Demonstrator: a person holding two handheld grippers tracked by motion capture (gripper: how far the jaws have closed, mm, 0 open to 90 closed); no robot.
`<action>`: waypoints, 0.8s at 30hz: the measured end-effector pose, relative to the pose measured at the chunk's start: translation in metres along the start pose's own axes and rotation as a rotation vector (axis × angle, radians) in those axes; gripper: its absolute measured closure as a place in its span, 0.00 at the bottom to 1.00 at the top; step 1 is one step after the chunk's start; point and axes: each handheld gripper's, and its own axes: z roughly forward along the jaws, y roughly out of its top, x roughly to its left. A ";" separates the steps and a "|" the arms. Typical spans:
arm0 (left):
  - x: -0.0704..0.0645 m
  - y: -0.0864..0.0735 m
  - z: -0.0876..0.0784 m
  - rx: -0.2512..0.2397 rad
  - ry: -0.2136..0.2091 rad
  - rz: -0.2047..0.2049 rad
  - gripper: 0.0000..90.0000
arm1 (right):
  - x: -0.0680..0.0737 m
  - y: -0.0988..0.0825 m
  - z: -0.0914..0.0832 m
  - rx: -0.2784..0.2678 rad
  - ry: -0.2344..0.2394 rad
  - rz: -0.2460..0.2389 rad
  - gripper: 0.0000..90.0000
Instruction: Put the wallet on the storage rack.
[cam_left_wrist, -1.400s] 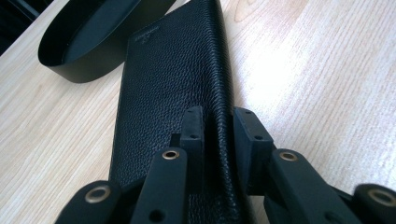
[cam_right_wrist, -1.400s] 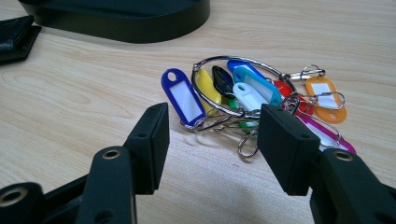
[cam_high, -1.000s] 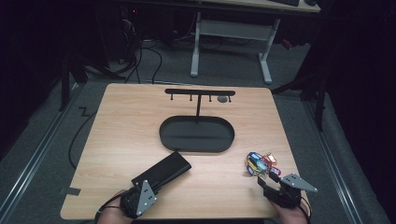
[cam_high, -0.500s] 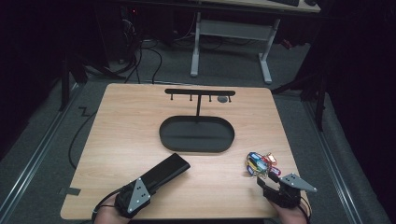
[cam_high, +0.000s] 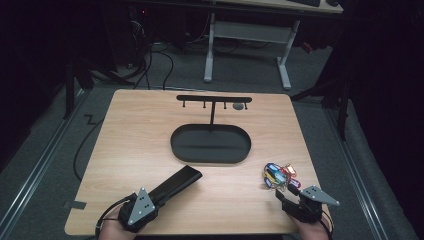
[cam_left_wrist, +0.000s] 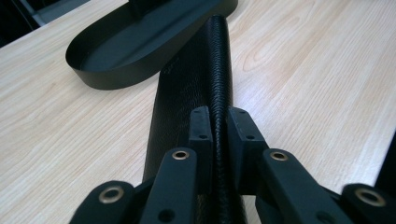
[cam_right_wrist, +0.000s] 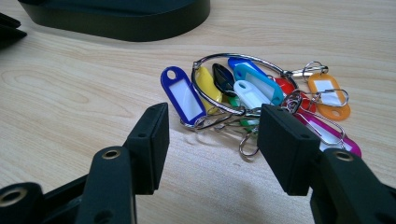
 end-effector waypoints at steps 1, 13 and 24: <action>0.001 0.000 -0.001 -0.005 -0.002 -0.004 0.91 | 0.000 0.000 0.000 0.000 0.000 0.000 0.49; 0.006 0.002 -0.013 -0.062 -0.026 -0.061 0.91 | 0.000 0.000 0.000 0.002 0.000 -0.001 0.49; 0.023 -0.006 -0.019 -0.113 -0.026 -0.159 0.91 | -0.001 0.000 0.000 0.004 0.003 -0.003 0.49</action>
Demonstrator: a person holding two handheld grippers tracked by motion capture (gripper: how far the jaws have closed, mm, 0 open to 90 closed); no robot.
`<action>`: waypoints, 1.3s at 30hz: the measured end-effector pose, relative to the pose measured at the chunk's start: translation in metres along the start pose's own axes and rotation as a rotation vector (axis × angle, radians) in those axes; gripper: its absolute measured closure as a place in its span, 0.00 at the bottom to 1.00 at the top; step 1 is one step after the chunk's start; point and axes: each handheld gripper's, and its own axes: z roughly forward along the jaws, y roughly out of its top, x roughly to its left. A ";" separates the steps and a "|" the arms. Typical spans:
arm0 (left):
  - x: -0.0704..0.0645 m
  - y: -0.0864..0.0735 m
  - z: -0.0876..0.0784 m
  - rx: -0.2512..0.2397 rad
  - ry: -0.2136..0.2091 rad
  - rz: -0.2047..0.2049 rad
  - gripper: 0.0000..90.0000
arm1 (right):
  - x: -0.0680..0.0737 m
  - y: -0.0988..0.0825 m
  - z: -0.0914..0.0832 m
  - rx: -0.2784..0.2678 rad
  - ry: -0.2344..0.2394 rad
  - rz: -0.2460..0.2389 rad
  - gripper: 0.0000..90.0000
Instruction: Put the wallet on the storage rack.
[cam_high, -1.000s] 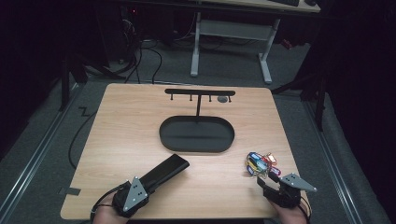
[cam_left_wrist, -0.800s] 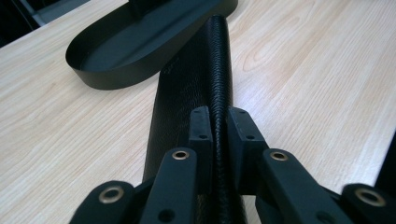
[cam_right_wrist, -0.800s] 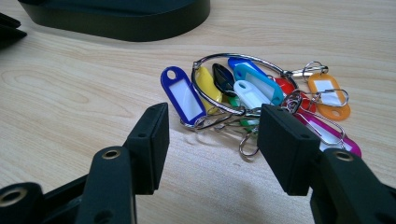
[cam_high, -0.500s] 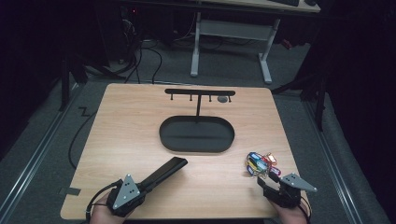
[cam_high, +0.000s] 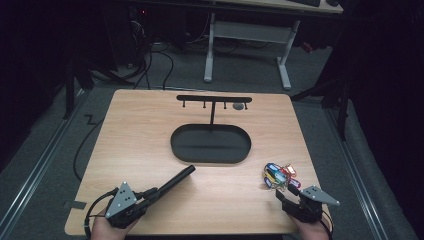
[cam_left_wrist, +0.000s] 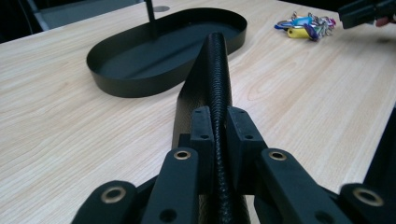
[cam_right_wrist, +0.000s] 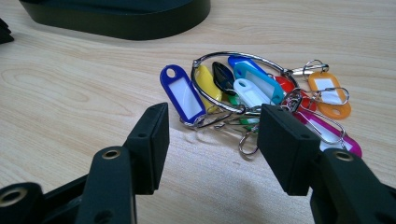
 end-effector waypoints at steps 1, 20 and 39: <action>0.001 0.000 0.000 0.000 -0.001 -0.004 0.91 | 0.000 0.000 0.000 0.000 0.000 0.000 0.49; 0.026 -0.008 -0.005 -0.048 0.024 -0.093 0.88 | 0.001 0.000 0.001 0.008 0.002 0.003 0.49; 0.038 -0.015 -0.008 -0.064 0.051 -0.128 0.79 | 0.001 -0.001 0.002 0.014 0.004 0.002 0.49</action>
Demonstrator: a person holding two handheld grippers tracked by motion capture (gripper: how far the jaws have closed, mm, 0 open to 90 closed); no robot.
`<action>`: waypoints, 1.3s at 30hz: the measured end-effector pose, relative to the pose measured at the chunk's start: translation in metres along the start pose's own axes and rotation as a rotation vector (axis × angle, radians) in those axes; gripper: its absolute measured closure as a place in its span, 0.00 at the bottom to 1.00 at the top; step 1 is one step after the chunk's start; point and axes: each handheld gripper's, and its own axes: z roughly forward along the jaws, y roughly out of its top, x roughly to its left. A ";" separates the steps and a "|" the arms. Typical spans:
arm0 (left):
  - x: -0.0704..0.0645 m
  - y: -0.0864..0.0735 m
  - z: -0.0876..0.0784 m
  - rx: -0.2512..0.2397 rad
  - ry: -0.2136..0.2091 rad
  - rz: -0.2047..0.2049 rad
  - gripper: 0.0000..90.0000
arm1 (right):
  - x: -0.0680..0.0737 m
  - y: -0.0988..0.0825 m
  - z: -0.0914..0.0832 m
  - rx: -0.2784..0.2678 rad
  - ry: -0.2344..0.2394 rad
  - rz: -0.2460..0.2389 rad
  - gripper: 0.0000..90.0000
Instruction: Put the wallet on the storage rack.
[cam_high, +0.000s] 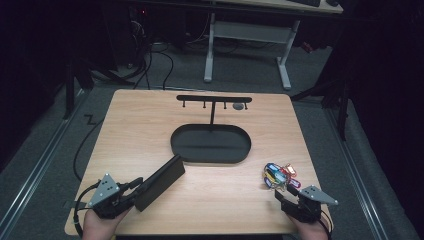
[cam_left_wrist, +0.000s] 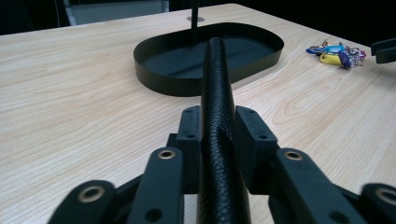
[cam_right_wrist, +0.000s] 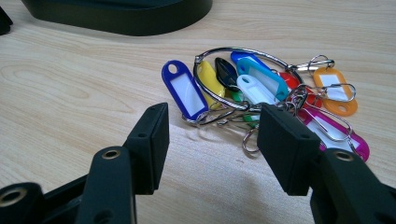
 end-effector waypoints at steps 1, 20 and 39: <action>0.000 0.000 0.000 0.006 0.002 0.004 0.77 | 0.000 0.000 0.000 0.000 0.000 0.000 0.49; -0.003 -0.008 0.005 0.069 0.016 0.050 0.71 | -0.001 0.000 -0.001 -0.001 -0.001 0.006 0.49; -0.005 -0.007 0.006 0.089 -0.017 0.073 0.79 | -0.001 0.000 -0.001 -0.002 -0.002 0.005 0.49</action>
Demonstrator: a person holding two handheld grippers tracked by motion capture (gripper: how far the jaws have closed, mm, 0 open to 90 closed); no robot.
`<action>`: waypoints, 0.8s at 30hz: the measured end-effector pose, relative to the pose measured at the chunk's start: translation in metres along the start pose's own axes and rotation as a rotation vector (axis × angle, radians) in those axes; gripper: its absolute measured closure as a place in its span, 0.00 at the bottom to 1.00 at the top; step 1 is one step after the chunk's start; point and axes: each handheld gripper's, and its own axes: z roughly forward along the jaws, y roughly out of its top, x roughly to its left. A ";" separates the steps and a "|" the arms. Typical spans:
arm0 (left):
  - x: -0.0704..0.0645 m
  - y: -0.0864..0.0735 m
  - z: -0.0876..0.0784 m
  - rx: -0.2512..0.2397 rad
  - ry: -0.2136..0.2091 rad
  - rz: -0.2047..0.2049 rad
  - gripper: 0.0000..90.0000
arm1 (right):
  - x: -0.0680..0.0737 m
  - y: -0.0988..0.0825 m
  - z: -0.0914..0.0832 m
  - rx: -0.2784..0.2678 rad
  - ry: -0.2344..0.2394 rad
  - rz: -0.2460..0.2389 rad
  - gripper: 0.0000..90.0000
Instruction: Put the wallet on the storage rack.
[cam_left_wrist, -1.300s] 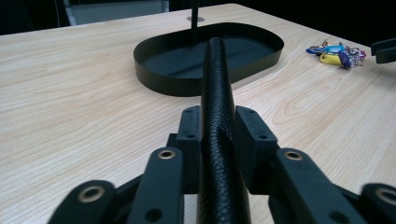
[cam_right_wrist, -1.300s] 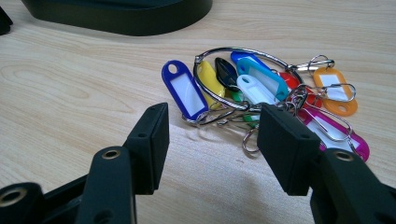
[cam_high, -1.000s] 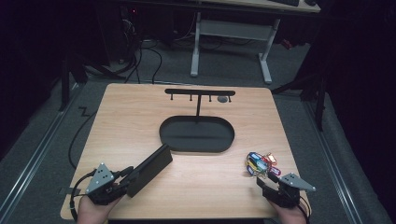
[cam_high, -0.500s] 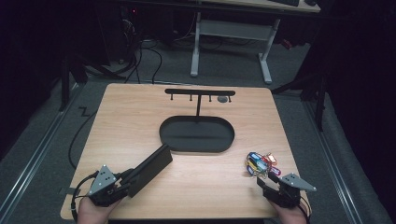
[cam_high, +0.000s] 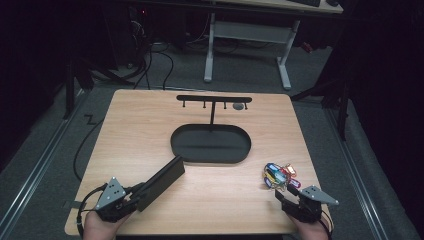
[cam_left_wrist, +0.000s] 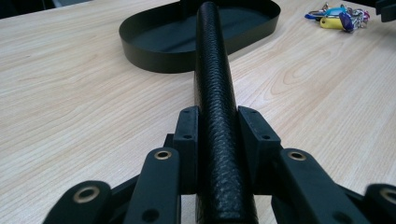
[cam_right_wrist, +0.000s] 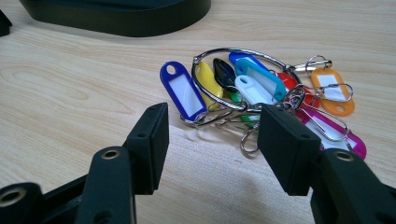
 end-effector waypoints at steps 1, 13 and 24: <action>0.000 0.000 0.000 0.002 -0.003 0.004 0.79 | 0.000 0.000 0.000 0.000 0.000 0.000 0.49; -0.007 0.007 0.001 0.048 -0.002 0.041 0.82 | 0.000 0.000 -0.001 -0.002 -0.001 0.002 0.49; -0.016 0.018 0.000 0.096 0.025 0.078 0.83 | 0.000 0.001 -0.001 -0.004 -0.003 0.001 0.49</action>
